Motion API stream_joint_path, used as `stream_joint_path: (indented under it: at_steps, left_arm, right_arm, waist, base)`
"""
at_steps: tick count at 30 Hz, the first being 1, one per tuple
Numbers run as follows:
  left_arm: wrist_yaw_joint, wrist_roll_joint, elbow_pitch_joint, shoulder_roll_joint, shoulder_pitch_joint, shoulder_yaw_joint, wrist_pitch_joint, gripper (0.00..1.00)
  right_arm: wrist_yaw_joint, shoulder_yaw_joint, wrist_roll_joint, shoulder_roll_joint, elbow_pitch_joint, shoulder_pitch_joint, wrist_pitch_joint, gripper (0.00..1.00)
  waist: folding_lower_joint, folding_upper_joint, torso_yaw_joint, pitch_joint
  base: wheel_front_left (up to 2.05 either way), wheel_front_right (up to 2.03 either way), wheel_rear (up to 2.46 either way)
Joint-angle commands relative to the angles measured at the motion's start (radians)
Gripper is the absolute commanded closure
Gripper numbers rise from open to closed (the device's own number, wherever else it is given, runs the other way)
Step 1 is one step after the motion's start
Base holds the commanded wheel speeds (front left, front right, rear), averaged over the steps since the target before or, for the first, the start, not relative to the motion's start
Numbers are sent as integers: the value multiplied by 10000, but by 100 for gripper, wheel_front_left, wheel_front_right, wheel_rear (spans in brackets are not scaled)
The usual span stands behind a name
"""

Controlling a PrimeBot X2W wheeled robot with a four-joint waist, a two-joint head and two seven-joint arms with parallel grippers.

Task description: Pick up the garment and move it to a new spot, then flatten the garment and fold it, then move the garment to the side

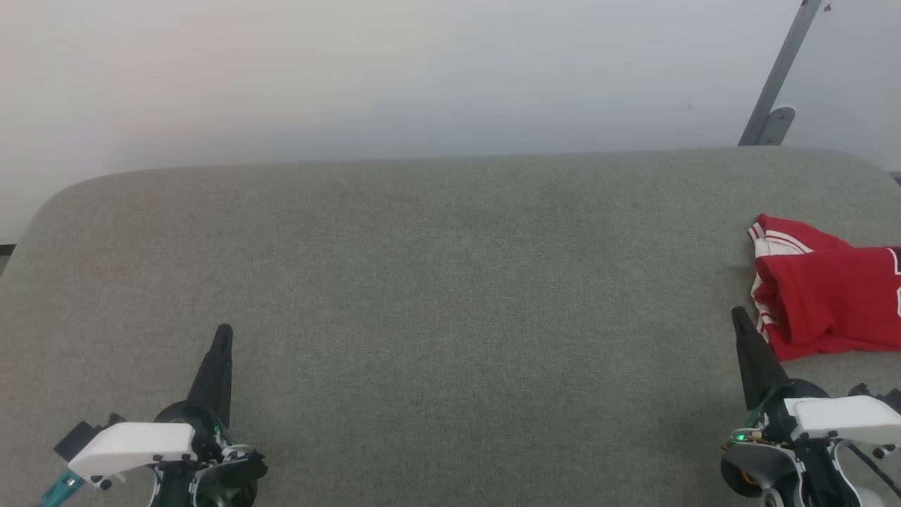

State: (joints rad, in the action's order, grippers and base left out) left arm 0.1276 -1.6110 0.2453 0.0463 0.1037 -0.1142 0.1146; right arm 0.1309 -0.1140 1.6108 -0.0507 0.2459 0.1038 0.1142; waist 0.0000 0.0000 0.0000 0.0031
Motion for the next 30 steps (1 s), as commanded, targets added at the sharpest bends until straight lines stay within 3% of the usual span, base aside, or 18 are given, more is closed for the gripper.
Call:
stream_joint_path:
  at_steps: [1, 30]
  left_arm:
    - [57, -20, -5, 21, 114, -27, 40, 100]
    - [57, -22, -5, 20, 114, -23, 38, 100]
  right_arm:
    - [-3, -10, 39, 16, -27, 87, 17, 100]
    - [-3, -8, 40, 16, -28, 87, 17, 100]
  waist:
    - [0, 0, 0, 0]
    - [0, 0, 0, 0]
  base:
    - [0, 0, 0]
    - [0, 0, 0]
